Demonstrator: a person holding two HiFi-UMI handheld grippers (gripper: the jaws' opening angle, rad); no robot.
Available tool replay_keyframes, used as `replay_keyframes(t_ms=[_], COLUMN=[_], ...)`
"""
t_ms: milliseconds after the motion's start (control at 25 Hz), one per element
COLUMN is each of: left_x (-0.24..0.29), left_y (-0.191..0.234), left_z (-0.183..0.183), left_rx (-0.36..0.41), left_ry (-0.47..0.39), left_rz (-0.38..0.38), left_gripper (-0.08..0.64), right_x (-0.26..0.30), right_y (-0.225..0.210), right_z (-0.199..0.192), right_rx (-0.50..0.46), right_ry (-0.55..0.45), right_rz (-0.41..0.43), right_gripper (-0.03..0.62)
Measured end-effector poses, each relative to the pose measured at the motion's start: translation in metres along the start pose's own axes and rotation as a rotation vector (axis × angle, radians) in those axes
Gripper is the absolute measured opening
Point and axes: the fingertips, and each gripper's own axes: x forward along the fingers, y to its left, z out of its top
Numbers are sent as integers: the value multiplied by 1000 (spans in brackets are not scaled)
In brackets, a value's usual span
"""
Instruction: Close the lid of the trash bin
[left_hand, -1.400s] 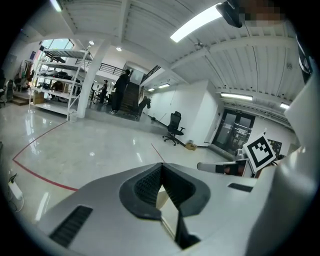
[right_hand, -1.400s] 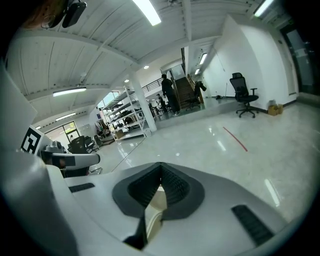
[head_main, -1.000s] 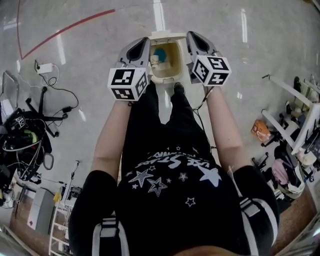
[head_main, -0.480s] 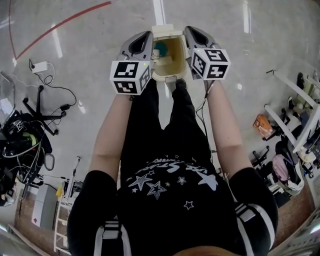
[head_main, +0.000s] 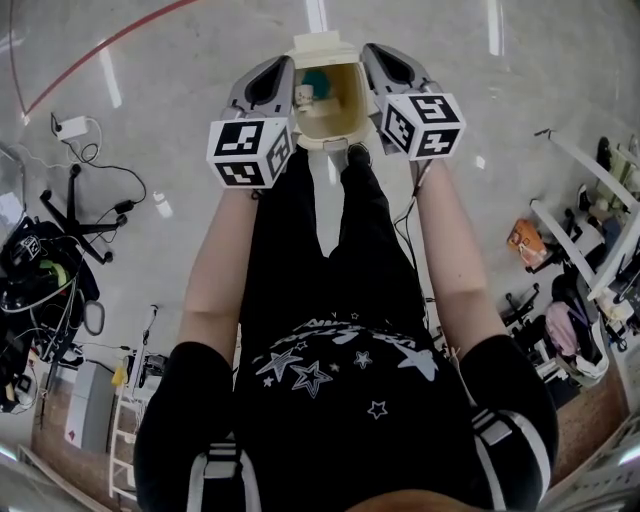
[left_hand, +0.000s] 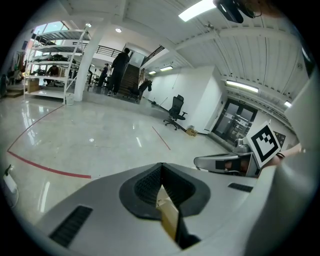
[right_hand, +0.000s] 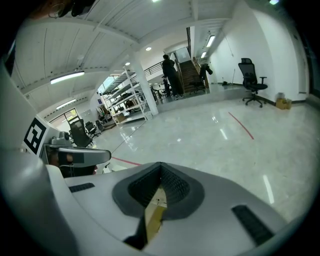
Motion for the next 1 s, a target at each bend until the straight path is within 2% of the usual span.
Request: replay_keyframes(t_ms=[320,640,1000], left_x=[-24,-42,-50], left_y=[-18,-45,-51], left_z=[-25,-67,-120], left_rx=[-9,-12,-36], left_ry=[10,31,59], left_rz=[41,93,212], left_gripper=[11,11,11], right_x=[-29,-51,-59], right_y=[13,21,21], right_z=[-42,-94,-144], right_rx=[8,-2,-7], right_ry=[54,107,157], right_rz=[71,118,192], right_gripper=[5,6,5])
